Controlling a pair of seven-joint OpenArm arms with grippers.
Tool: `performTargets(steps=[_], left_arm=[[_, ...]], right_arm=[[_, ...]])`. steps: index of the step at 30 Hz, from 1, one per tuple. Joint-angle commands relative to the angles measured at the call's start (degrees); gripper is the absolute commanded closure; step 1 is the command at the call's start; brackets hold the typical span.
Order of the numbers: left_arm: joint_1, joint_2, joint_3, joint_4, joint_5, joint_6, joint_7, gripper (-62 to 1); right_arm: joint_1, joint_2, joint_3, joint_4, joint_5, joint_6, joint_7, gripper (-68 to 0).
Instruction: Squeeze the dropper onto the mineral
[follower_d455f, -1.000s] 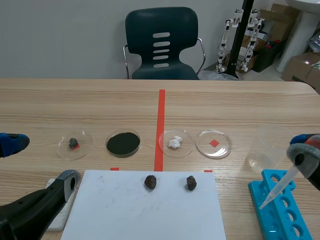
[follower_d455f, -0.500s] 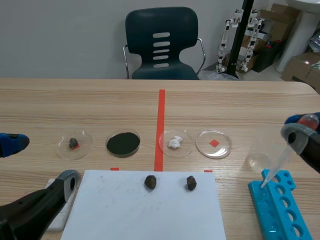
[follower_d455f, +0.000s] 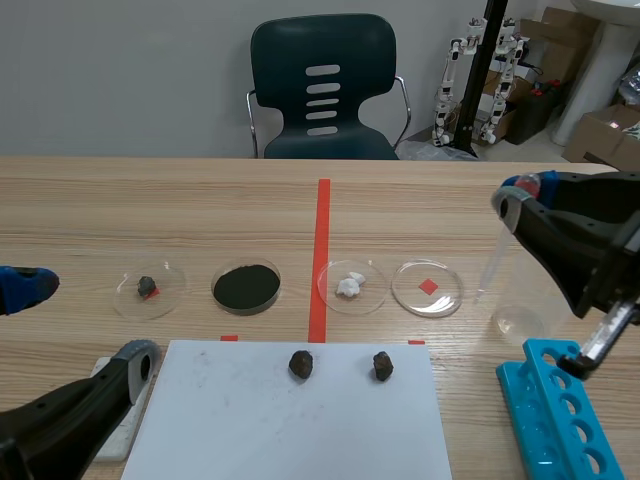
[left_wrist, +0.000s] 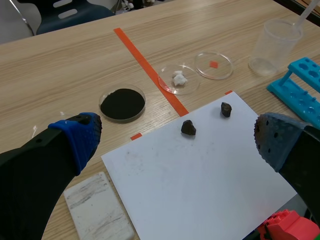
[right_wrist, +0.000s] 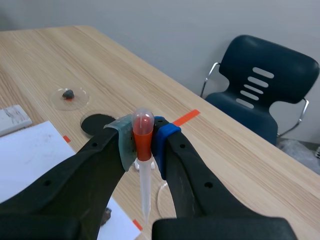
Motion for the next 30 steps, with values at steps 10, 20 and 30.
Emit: performTargets(steps=[10, 20, 30], left_arm=[[0.15, 0.26, 0.26, 0.35, -0.57, -0.13, -0.81, -62.3], [0.15, 0.26, 0.26, 0.35, -0.57, -0.13, -0.81, -62.3], [0.15, 0.26, 0.26, 0.35, -0.57, -0.13, -0.81, -62.3]], right_arm=[[21.05, -1.33, -15.19, -15.26, 0.26, -9.38, 0.26, -6.4], [32.79, -5.90, -26.69, -28.17, -0.48, -21.38, 0.28, -6.4], [36.28, -8.39, -34.18, -32.70, -1.36, -27.91, 0.50, -6.4]])
